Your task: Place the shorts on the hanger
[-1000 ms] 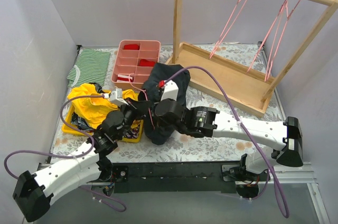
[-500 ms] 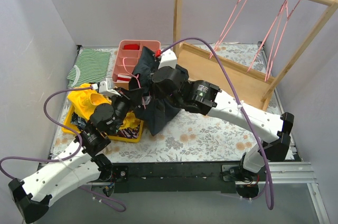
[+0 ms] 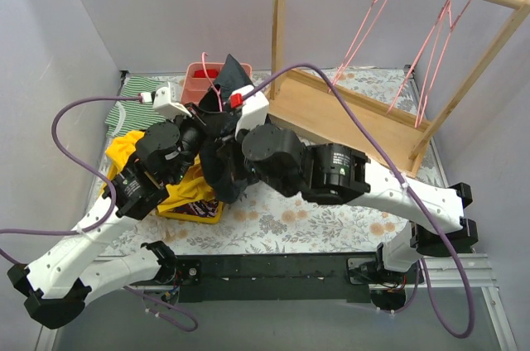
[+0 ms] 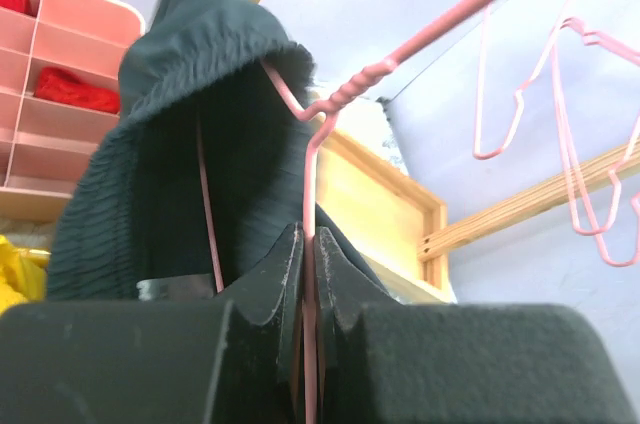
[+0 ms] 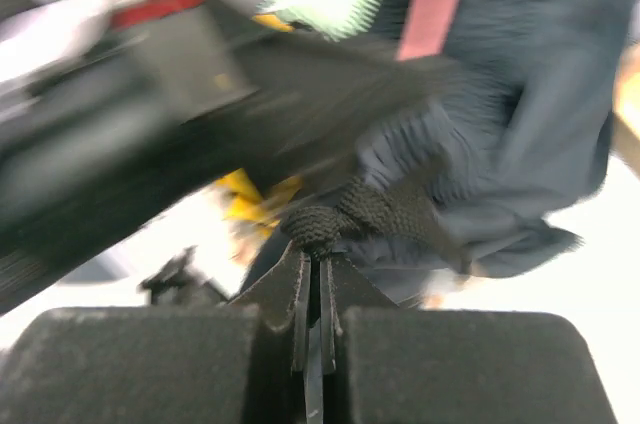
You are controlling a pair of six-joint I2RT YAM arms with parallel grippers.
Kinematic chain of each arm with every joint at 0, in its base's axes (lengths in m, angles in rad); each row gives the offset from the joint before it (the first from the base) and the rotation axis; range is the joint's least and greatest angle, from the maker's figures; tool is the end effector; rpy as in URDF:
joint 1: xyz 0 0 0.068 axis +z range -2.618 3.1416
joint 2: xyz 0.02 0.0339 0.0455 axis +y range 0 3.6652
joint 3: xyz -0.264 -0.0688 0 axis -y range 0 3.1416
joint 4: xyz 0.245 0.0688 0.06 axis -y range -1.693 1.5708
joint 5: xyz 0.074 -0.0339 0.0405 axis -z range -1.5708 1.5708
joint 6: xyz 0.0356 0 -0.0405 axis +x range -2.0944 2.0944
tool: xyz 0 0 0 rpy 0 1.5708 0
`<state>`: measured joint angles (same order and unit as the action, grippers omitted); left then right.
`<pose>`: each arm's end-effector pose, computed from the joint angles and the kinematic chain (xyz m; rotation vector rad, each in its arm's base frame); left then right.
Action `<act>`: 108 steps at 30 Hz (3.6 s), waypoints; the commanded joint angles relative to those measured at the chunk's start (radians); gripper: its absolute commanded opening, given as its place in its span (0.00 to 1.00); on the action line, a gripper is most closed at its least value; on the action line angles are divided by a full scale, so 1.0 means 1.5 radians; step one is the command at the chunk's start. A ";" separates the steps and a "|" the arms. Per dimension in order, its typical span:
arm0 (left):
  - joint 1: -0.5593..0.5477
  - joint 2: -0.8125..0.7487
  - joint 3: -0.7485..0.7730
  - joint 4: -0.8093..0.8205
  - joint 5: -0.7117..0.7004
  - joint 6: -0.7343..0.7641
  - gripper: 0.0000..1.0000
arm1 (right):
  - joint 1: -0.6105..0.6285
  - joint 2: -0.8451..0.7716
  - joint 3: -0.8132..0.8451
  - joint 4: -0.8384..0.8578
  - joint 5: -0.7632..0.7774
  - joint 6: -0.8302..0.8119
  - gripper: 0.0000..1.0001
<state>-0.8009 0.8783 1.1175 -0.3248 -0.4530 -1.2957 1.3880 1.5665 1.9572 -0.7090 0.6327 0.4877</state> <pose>0.1371 -0.1190 0.4240 -0.7908 1.6130 -1.1958 0.0789 0.3109 0.4941 -0.4074 1.8424 0.7154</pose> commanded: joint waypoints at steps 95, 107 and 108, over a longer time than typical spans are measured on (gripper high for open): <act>-0.004 -0.094 0.048 -0.119 0.388 0.048 0.00 | -0.225 -0.287 -0.296 0.233 -0.282 -0.156 0.58; -0.004 -0.053 0.007 -0.062 0.403 0.031 0.00 | -0.225 -0.233 -0.255 0.324 -0.407 -0.059 0.60; -0.003 -0.051 0.006 -0.059 0.404 0.031 0.00 | -0.225 -0.230 -0.253 0.328 -0.407 -0.047 0.60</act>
<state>-0.8036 0.8078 1.1210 -0.4976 0.1459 -1.2423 1.0538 1.1873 1.5360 -0.2817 0.0700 0.3408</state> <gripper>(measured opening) 0.040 0.593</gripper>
